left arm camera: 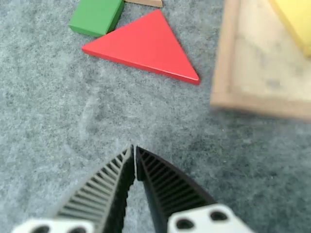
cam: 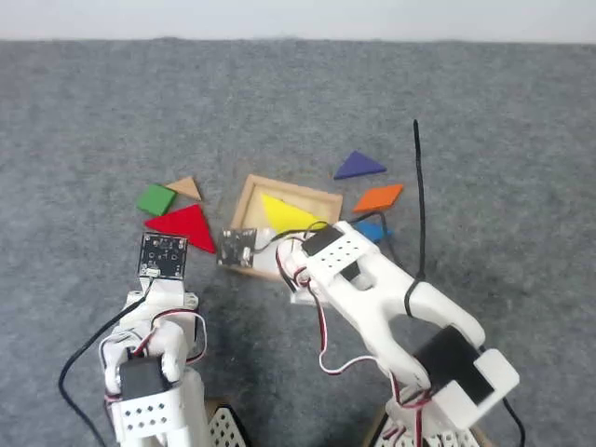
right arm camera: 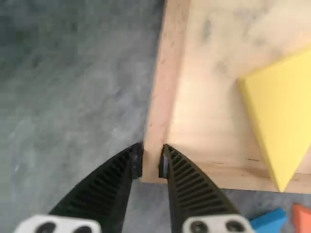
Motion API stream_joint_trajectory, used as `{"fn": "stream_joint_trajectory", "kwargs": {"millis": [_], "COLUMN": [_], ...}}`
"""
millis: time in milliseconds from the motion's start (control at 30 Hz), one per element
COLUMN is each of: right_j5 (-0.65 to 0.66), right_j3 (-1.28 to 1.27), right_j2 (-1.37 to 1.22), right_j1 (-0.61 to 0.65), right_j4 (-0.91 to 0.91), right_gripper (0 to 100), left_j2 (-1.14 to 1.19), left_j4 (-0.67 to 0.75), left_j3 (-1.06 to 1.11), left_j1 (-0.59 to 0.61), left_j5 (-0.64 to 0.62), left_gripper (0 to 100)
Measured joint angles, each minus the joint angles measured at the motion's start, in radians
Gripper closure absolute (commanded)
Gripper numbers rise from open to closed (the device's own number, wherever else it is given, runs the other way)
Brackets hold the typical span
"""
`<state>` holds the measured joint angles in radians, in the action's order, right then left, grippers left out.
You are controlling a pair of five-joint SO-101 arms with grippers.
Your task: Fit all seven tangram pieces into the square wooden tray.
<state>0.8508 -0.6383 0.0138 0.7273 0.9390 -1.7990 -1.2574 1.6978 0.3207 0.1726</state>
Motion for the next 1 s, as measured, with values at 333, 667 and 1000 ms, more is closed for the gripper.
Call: {"fn": "stream_joint_trajectory", "kwargs": {"millis": [333,667,1000], "right_j5": [0.19,0.11,-0.149], "right_j3": [-0.242,-0.249,-0.247], "right_j2": [0.278,0.466,0.39], "right_j1": [0.0,0.002,-0.006], "right_j4": [0.043,0.126,-0.092], "right_gripper": [87.9,74.5,98.4], "left_j2": [0.0,0.0,0.0], "left_j4": [0.0,0.0,0.0], "left_j3": [0.0,0.0,0.0], "left_j1": [0.0,0.0,0.0], "left_j5": [0.0,0.0,0.0], "left_gripper": [99,99,99]}}
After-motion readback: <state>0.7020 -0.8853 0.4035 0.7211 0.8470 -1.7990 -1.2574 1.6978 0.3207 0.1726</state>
